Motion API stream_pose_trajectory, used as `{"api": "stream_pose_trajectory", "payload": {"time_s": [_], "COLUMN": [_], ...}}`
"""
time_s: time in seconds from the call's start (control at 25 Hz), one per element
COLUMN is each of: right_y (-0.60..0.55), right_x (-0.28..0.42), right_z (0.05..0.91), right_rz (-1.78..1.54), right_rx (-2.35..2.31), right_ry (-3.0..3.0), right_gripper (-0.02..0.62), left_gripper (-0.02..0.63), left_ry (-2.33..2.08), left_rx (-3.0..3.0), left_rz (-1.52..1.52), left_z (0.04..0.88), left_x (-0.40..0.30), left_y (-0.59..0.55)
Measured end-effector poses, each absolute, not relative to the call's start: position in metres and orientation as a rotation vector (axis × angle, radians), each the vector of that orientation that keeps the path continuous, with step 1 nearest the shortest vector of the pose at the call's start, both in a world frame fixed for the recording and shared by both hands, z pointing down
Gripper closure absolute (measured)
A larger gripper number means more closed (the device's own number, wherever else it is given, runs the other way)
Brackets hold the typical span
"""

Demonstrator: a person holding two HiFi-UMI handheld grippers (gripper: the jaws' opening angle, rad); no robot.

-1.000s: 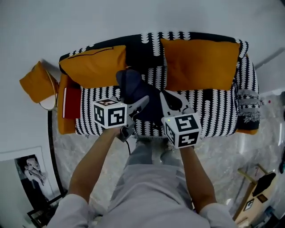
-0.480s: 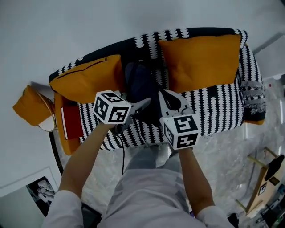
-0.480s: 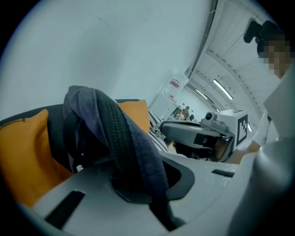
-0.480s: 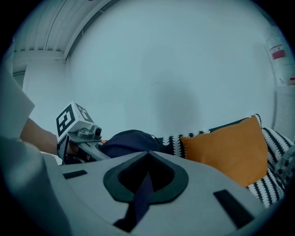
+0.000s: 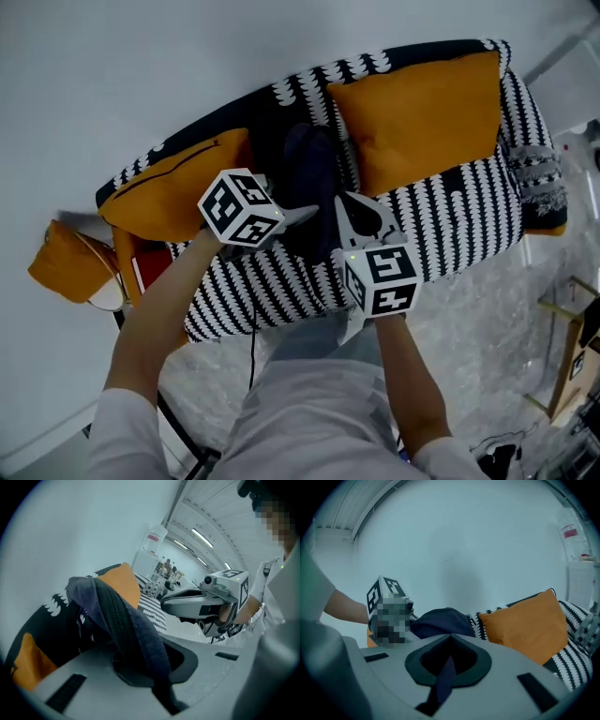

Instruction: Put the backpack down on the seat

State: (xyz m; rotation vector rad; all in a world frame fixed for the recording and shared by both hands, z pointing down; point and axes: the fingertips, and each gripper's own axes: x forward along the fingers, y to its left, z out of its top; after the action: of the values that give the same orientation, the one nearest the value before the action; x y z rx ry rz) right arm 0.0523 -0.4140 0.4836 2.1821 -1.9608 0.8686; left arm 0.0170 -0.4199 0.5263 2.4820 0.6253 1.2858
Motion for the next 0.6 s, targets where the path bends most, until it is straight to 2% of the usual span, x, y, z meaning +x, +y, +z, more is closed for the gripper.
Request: {"api": "stream_pose_trajectory", "payload": {"time_s": [0.6], "right_y": [-0.42], "right_x": [0.055], "right_z": [0.502], "right_rz": [0.915], "right_rx": [2.253], "right_ry": [-1.872], "right_gripper": [0.594], "left_gripper": [0.597], "left_ry": [1.081], "left_rx": [2.571], "left_rz": [1.632], "left_z": [0.552], "left_x": [0.025], "left_y": [-0.438]}}
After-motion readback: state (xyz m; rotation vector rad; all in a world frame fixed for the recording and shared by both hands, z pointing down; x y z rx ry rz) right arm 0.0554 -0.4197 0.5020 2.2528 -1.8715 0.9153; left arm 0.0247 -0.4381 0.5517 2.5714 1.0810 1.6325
